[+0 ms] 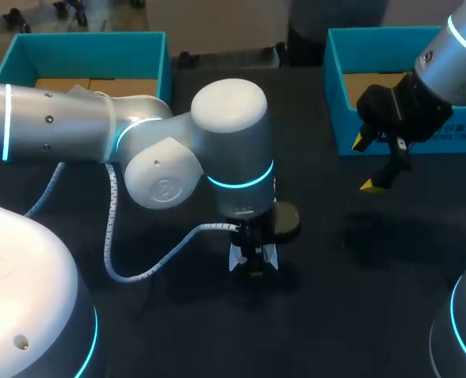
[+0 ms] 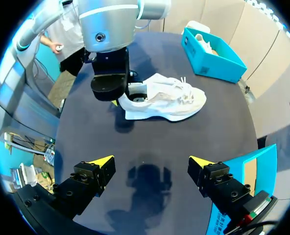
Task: Take the shoe out of the shoebox, open the shoe tongue, remove and reinsert the insole, then place the shoe into the shoebox
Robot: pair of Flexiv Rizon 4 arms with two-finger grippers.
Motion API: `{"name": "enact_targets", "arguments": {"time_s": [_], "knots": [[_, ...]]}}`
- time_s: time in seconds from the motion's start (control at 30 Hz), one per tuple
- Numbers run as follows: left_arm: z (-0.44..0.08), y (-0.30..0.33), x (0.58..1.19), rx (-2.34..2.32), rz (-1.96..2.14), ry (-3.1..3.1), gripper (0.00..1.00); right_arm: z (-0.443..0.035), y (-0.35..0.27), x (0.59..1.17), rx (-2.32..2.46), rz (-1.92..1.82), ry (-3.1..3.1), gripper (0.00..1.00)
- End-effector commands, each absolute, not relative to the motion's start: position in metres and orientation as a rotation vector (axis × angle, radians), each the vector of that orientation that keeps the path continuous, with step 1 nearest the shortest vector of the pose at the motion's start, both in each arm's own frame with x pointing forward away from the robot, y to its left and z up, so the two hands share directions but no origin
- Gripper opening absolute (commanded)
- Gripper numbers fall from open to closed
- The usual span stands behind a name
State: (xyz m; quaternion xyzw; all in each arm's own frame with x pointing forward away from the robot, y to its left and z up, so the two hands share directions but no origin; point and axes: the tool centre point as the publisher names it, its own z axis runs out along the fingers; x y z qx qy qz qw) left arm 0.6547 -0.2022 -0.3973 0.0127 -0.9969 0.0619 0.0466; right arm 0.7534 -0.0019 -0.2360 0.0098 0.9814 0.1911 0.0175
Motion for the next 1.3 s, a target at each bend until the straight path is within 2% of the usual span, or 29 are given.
{"name": "enact_targets", "arguments": {"time_s": [0.03, 0.43, 0.83, 1.0, 1.3], "knots": [[-0.375, -0.197, 0.656, 0.081, 0.14, -3.041, 0.0, -0.237, -0.002, 0.753, 0.031, 0.589, 3.049, 1.0], [-0.265, -0.182, 0.657, 0.213, 0.099, -2.993, 0.0, -0.237, -0.002, 0.753, 0.031, 0.589, 3.049, 1.0], [-0.186, -0.171, 0.653, 0.155, 0.119, -2.995, 0.0, -0.237, -0.002, 0.753, 0.031, 0.589, 3.049, 1.0], [-0.166, -0.166, 0.653, 0.155, 0.111, -3.018, 0.0, -0.237, -0.002, 0.753, 0.031, 0.589, 3.049, 1.0], [-0.166, -0.166, 0.653, 0.155, 0.111, -3.018, 0.0, -0.237, -0.002, 0.753, 0.031, 0.589, 3.049, 1.0]]}}
